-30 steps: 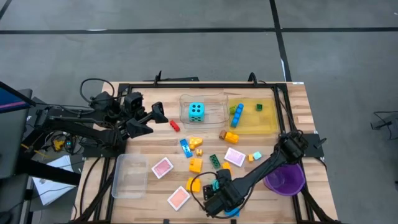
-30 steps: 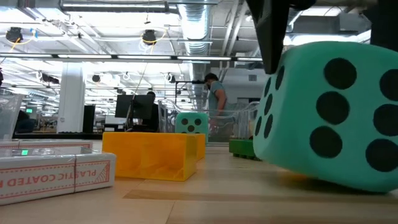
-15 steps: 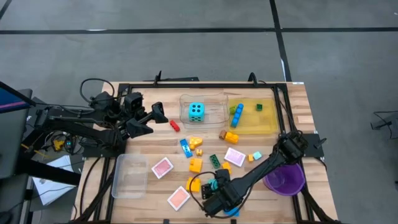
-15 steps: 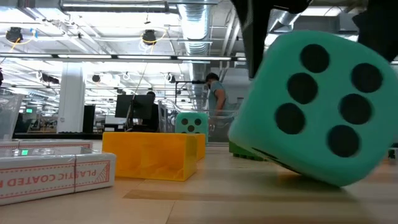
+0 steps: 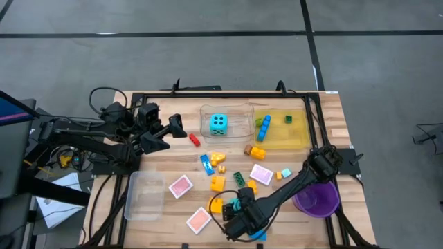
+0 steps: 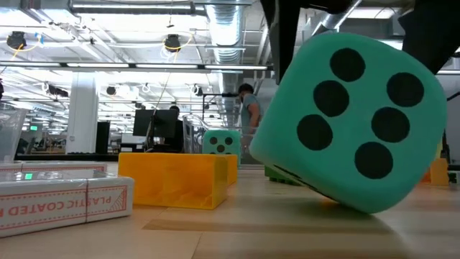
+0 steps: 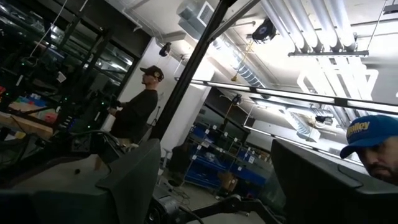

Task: Pick & Place Toys
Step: Put the blue dice into the transparent bin

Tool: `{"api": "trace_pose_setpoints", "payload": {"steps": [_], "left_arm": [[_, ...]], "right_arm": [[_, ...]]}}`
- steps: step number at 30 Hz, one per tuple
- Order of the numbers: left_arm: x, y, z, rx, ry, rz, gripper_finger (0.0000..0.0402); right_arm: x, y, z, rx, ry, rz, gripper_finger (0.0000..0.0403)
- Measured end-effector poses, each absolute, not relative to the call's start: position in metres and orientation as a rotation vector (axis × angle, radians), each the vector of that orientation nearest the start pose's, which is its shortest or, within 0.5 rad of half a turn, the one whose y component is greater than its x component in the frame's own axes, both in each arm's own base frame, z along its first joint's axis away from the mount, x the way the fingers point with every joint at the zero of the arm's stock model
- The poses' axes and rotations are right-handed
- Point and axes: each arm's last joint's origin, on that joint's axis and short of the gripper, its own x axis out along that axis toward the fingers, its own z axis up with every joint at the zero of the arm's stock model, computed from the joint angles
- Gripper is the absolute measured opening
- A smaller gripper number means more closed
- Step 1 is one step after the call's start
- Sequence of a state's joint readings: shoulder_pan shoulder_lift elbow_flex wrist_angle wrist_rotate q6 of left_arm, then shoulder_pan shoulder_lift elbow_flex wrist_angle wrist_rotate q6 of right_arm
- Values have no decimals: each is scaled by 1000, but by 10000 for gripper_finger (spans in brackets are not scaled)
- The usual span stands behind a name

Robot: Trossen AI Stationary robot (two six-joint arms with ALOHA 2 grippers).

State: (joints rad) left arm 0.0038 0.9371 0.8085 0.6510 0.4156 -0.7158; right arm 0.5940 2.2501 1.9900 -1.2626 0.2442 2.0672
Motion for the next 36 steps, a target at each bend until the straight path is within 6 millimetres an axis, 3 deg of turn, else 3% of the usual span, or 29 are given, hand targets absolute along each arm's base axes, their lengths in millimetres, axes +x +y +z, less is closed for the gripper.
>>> {"api": "trace_pose_setpoints", "payload": {"steps": [6,13,23,31,36], "left_arm": [[196,-11,391,-581,-346,-565,301],[196,-11,391,-580,-346,-565,301],[196,-11,391,-580,-346,-565,301],[196,-11,391,-580,-346,-566,301],[196,-11,391,-580,-345,-566,301]], "right_arm": [[384,239,208,1102,1006,-992,400],[388,234,195,1124,1047,-923,400],[398,231,184,1167,1020,-880,400],[407,227,161,1116,1064,-889,401],[405,228,161,1111,1061,-894,397]]}}
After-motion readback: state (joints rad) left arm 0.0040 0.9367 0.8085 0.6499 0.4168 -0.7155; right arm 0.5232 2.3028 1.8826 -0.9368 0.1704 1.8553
